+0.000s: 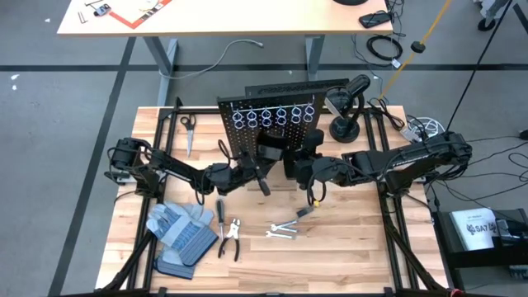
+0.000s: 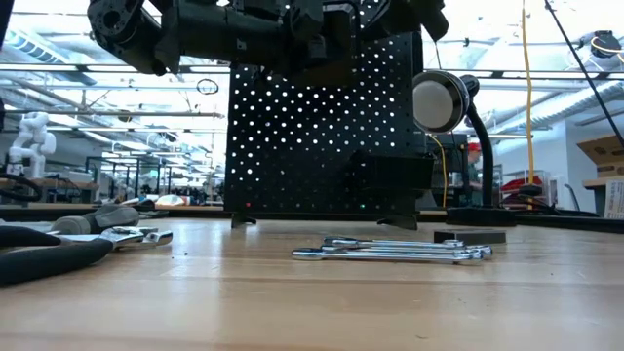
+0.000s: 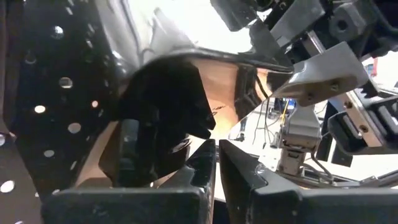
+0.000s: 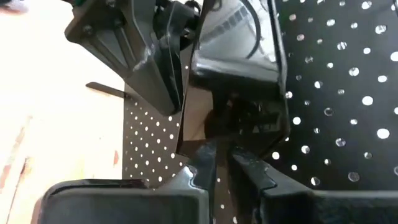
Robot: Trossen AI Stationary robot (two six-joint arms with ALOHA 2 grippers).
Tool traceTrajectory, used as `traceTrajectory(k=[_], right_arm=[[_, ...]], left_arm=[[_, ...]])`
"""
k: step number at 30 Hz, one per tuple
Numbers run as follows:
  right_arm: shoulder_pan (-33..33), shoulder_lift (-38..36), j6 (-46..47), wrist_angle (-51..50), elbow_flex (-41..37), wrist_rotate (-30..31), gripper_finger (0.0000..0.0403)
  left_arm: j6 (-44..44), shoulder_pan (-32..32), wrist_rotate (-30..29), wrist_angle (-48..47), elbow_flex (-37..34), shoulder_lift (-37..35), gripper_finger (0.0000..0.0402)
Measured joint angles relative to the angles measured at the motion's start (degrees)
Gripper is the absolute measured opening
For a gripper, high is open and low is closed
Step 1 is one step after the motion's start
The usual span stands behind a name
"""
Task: Hang tools onto peg board
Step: Adjust the black pegboard on the table
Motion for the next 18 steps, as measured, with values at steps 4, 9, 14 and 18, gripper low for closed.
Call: traceTrajectory(k=[4, 9, 14, 18], right_arm=[[0.1, 0.0, 1.6, 0.0, 0.0, 0.8, 0.0045], [0.8, -0.1, 7.6, -0.5, 0.0, 8.3, 0.0056], [1.4, -0.4, 21.9, -5.2, 0.0, 9.4, 0.0059], [1.3, -0.5, 30.0, -7.8, 0.0, 11.4, 0.0059]], left_arm=[[0.0, 0.0, 0.0, -0.1, 0.0, 0.0, 0.0031], [0.0, 0.0, 0.1, -0.2, 0.0, 0.0, 0.0031], [0.0, 0.0, 0.3, -0.3, 0.0, 0.0, 0.0031], [0.0, 0.0, 0.3, -0.4, 0.0, 0.0, 0.0031]])
